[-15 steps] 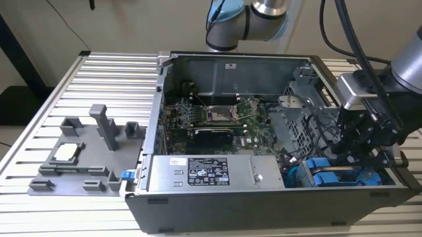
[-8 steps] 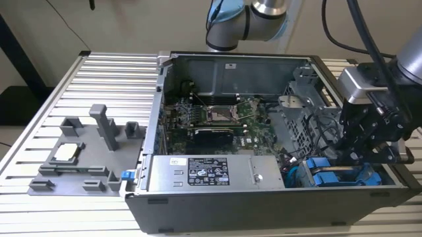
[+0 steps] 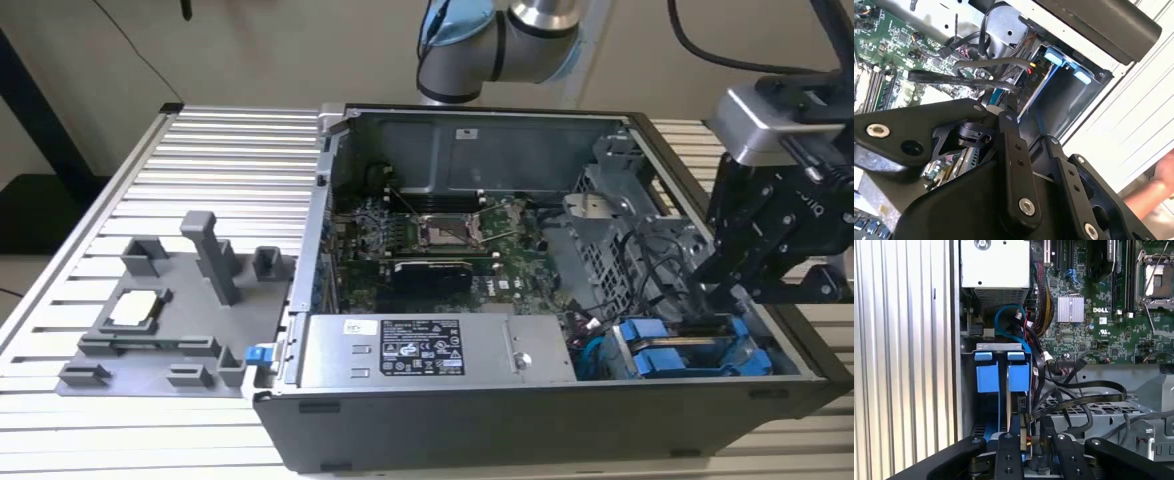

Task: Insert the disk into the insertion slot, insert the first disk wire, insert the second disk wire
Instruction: 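Insert the second disk wire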

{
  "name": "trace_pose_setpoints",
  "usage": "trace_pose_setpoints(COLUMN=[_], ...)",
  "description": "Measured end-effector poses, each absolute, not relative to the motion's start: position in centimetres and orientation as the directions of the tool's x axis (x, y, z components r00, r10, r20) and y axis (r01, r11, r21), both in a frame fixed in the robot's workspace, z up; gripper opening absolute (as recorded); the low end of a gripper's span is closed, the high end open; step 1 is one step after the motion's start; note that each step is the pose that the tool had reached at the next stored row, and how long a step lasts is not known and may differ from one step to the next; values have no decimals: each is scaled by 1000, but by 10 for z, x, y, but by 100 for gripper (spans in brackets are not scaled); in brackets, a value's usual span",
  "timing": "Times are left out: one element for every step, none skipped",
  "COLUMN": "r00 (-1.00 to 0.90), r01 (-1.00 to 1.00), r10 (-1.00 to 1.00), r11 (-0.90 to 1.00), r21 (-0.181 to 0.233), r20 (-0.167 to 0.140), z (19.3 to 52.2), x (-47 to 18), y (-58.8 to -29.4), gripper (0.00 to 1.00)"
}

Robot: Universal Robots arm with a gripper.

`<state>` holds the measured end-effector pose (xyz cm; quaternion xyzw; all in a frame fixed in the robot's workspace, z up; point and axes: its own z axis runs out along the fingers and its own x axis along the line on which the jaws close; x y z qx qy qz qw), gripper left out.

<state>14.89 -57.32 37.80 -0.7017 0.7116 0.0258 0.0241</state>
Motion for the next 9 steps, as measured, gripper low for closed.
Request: trace_pose_setpoints(r00=[-14,-14,-14,-14,-14,-14,-14,-14,-14], r01=[-1000,-1000,-1000,-1000,-1000,-1000,-1000,-1000,-1000], r10=[-997,-997,-997,-997,-997,-997,-997,-997,-997], r11=[14,14,14,14,14,14,14,14,14], r21=[3,3,3,3,3,3,3,3,3], r20=[-71,-70,-70,-70,-70,-70,-70,-70,-70], z=[382,384,385,385,385,385,385,385,385], x=[149,149,149,149,149,149,149,149,149], y=[-573,-573,-573,-573,-573,-573,-573,-573,-573], gripper=[30,30,30,30,30,30,30,30,30])
